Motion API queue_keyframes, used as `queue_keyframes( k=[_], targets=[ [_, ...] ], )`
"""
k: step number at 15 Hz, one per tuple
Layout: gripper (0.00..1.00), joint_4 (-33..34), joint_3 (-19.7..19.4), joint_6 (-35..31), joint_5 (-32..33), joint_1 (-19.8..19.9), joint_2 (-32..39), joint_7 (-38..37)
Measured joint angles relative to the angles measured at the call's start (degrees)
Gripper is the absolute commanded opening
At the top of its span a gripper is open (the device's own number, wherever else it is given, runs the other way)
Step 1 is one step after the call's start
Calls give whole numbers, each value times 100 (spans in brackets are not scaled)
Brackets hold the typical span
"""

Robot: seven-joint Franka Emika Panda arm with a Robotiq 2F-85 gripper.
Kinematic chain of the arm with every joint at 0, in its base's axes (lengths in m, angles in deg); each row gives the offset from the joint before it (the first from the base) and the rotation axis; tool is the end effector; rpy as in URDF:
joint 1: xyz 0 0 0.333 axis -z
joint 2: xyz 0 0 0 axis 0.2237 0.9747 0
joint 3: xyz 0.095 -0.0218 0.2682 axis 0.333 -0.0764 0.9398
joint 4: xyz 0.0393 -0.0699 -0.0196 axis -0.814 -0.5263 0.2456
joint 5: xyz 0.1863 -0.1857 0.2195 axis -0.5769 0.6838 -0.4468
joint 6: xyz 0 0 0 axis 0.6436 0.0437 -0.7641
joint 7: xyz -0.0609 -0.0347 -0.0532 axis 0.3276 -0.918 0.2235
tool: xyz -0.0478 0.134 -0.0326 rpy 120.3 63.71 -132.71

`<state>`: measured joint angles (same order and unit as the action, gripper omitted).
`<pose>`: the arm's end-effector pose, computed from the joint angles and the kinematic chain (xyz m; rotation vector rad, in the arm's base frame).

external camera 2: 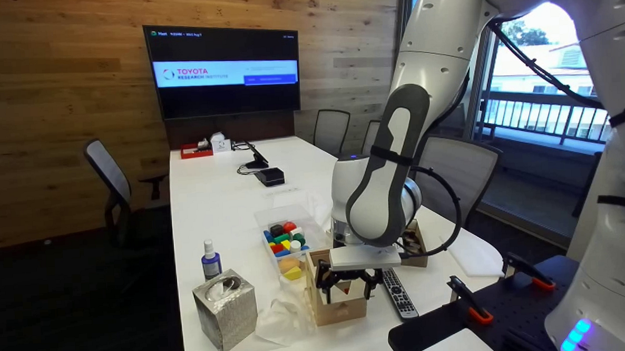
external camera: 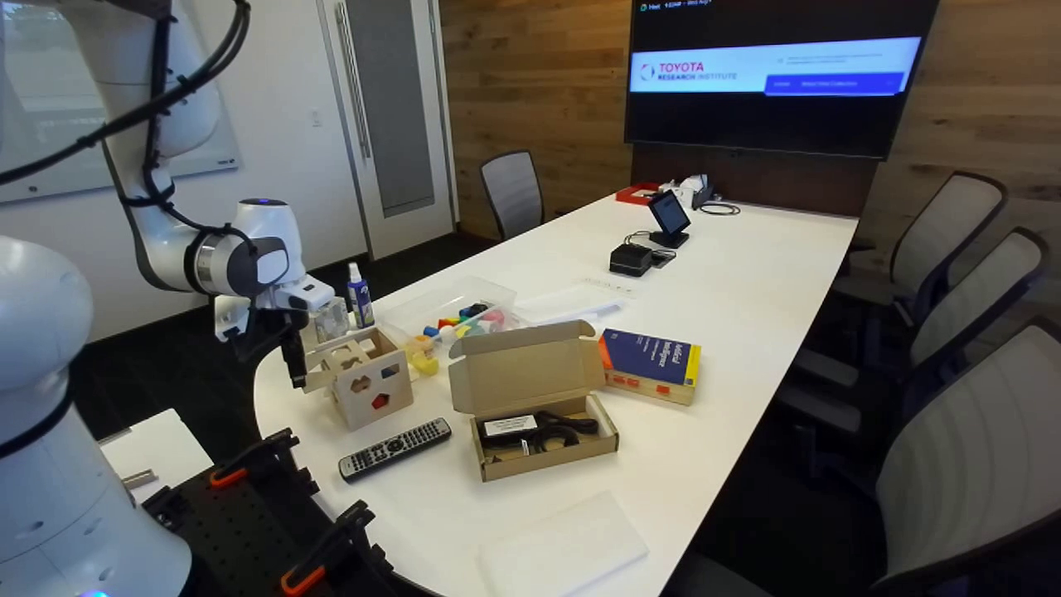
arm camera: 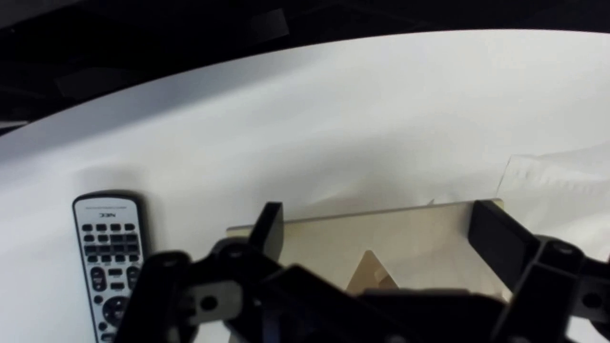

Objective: Close the lid of the toy box

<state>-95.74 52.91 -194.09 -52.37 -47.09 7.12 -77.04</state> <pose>0.3195 0.2754 0.0873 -3.0543 0.4749 0.1038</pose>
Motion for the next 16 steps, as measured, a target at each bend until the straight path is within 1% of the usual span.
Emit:
queue_keyframes(
  k=[2,5,7,9,11,16],
  targets=[
    [100,0,-499,-78,271,-508,-1,-135],
    [100,0,-1497,-311,710,-1452,37,-296],
    [100,2,-2125,-610,821,-2049,130,-313],
    [100,18,-2580,-908,801,-2502,285,-310],
    [100,49,-2807,-1126,636,-2775,449,-231],
    [100,48,-2947,-1240,-34,-3143,483,-2]
  ],
)
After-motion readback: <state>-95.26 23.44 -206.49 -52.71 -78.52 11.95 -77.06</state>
